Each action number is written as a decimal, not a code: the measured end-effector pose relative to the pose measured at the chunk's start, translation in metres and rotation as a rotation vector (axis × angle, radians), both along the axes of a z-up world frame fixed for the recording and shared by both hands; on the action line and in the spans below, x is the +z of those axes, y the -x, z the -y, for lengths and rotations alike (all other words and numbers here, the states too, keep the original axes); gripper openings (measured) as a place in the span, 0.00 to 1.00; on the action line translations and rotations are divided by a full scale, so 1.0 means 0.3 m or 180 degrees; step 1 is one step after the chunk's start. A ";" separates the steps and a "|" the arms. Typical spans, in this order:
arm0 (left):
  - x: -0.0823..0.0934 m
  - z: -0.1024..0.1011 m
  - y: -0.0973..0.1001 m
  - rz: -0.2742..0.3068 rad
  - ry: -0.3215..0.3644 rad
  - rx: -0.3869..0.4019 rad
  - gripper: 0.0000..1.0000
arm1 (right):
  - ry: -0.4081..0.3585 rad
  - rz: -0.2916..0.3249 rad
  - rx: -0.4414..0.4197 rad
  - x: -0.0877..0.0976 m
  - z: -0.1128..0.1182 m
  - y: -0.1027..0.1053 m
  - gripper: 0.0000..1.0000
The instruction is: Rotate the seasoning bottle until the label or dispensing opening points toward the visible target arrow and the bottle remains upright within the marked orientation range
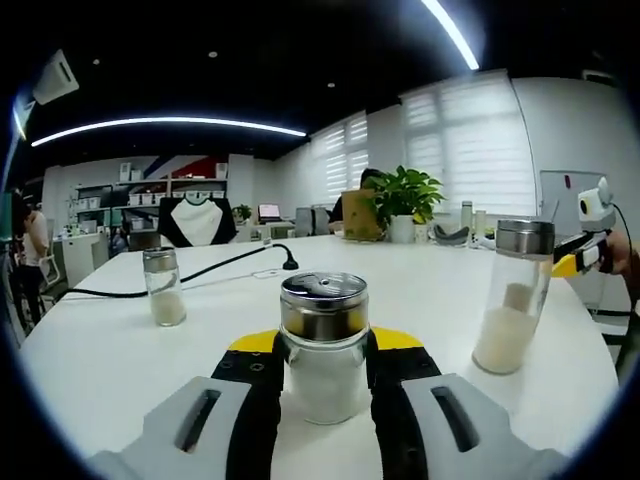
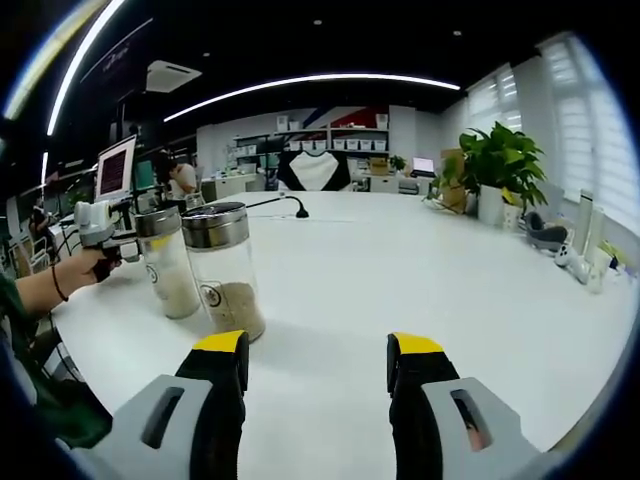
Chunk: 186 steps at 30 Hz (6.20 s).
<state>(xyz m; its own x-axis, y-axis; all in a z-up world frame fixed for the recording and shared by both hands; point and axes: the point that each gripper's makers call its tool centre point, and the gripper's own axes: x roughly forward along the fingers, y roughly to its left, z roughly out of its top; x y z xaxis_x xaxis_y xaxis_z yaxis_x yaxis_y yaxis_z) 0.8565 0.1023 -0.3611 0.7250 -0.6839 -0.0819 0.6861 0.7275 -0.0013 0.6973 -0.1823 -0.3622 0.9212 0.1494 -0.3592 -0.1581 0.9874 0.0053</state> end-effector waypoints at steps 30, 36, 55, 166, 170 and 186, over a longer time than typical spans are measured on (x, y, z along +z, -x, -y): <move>0.018 0.016 0.240 -0.0003 0.0028 -0.0114 0.34 | -0.0075 0.0002 0.0107 -0.001 -0.038 -0.003 0.56; 0.014 0.029 0.270 -0.0012 0.0034 -0.0105 0.34 | -0.0074 0.0000 0.0136 -0.001 -0.047 -0.004 0.56; 0.007 0.031 0.262 -0.0038 0.0017 -0.0072 0.34 | -0.0244 -0.0060 0.0404 -0.015 -0.113 0.001 0.59; -0.011 0.087 0.243 -0.0338 -0.0334 -0.1141 0.37 | -0.0193 -0.0142 0.1141 -0.014 -0.253 0.030 0.96; -0.012 0.087 0.248 -0.0332 -0.0358 -0.0947 0.36 | -0.0211 -0.0169 0.1152 -0.019 -0.257 0.031 0.96; -0.017 0.073 0.239 -0.0406 -0.0401 -0.0272 0.36 | -0.0206 -0.0184 0.1097 -0.027 -0.249 0.023 0.97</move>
